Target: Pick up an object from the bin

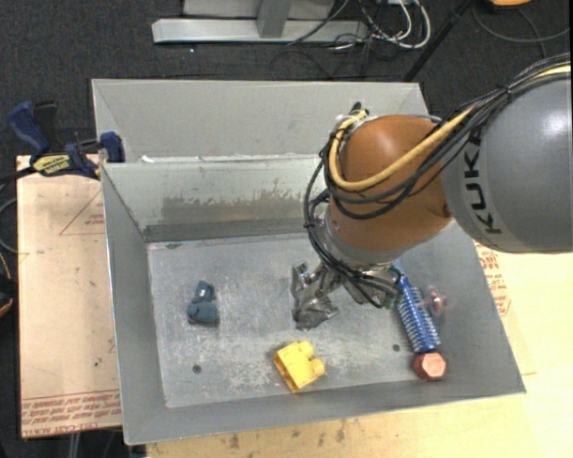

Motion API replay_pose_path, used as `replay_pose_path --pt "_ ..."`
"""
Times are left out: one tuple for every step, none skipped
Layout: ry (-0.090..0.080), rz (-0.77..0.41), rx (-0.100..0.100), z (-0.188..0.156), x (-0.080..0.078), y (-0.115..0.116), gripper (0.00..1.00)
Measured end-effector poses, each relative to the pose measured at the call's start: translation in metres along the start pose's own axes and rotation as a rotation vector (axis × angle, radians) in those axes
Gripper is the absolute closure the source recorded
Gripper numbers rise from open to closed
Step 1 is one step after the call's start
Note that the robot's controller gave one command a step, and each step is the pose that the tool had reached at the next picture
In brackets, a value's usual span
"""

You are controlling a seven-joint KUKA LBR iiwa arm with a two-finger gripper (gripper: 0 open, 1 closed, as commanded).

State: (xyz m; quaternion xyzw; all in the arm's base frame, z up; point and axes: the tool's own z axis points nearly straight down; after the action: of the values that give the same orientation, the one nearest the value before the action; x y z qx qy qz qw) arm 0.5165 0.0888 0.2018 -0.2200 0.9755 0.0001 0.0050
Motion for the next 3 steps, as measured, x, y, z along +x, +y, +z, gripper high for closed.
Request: replay_pose_path --pt "0.008 0.001 -0.003 0.005 0.002 0.0 0.0" --pt "-0.008 -0.255 0.0 0.127 0.036 -0.024 0.0" --pt "-0.011 -0.252 0.001 0.125 0.035 -0.025 1.0"
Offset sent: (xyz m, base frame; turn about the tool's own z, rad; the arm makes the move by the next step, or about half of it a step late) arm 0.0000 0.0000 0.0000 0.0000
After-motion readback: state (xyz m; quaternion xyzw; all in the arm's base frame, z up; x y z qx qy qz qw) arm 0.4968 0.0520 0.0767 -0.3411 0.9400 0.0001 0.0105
